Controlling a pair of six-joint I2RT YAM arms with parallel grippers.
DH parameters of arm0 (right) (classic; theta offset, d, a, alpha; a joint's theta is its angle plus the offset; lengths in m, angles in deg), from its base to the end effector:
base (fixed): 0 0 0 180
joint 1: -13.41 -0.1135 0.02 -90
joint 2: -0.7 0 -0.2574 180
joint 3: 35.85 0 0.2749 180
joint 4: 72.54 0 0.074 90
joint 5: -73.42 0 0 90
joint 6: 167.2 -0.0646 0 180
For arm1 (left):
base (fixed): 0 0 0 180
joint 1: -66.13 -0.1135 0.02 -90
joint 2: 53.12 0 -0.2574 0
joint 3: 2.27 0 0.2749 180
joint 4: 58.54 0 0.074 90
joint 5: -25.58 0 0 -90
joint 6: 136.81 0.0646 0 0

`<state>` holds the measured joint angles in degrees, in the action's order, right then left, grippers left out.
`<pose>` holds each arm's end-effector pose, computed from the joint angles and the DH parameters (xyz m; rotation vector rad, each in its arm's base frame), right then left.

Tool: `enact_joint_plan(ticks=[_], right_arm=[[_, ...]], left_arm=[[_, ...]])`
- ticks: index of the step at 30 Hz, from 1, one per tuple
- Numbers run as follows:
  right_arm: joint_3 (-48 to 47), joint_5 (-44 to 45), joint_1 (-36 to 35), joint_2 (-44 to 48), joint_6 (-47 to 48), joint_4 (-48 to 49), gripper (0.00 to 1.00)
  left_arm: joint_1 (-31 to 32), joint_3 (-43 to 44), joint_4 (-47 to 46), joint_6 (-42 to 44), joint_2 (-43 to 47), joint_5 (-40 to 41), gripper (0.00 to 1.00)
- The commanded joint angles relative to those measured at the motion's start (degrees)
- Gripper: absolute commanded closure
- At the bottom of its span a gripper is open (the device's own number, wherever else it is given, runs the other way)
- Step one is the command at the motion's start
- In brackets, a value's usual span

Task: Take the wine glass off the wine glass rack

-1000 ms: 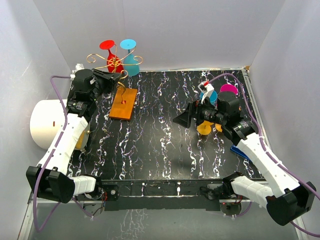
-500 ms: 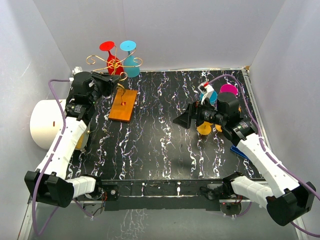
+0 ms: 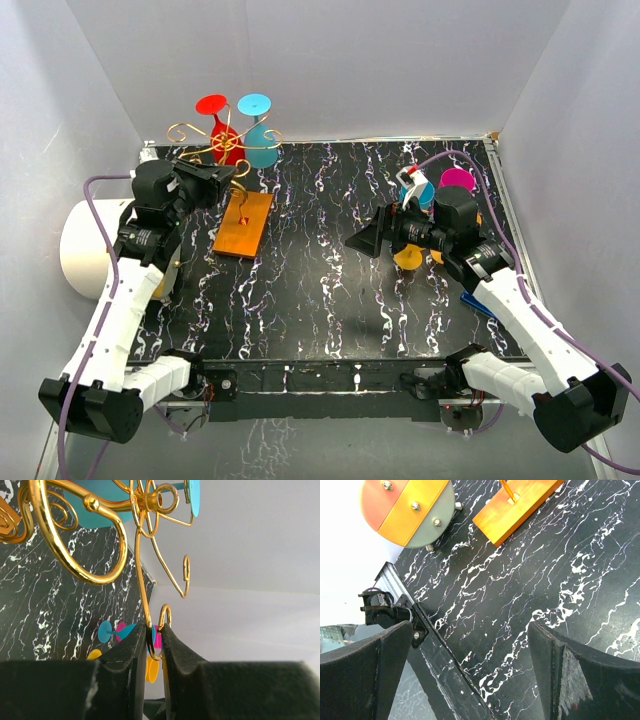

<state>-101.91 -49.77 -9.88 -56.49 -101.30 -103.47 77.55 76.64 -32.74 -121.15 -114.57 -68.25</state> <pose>0.2348 0.1396 0.3241 -0.3904 2.0180 1.0955 0.2895 -0.0629 0.4020 -0.9249 1.6147 -1.1393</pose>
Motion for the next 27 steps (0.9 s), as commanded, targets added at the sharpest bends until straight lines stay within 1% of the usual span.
enact_joint_plan(ticks=[1,10,13,16,22,25,27], right_arm=[[0.71,-1.25,-0.27,1.26,-1.05,5.33,0.02],[1.05,-2.13,-0.26,0.85,-1.92,6.65,0.02],[1.15,-2.16,-0.27,0.80,-1.92,6.95,0.01],[1.14,-2.32,-0.29,0.56,-2.01,7.47,0.02],[1.07,-2.20,-0.27,0.44,-1.85,7.95,0.02],[0.69,-2.26,-0.26,0.30,-1.01,7.69,0.02],[0.12,-2.30,-0.27,0.01,-0.31,7.08,0.02]], left_arm=[[-0.24,0.91,0.17,1.32,5.48,-3.16,0.99],[-0.28,-0.94,6.84,2.49,11.08,-3.45,0.98],[-0.28,-3.34,7.15,0.84,13.05,-3.65,0.97],[-0.26,-4.63,6.79,0.32,14.20,-4.01,0.91],[-0.27,-2.01,12.87,3.03,14.06,-3.56,0.80],[-0.30,-0.15,17.49,5.51,14.65,-2.31,0.71],[-0.26,1.37,20.98,7.02,15.18,-1.34,0.61]])
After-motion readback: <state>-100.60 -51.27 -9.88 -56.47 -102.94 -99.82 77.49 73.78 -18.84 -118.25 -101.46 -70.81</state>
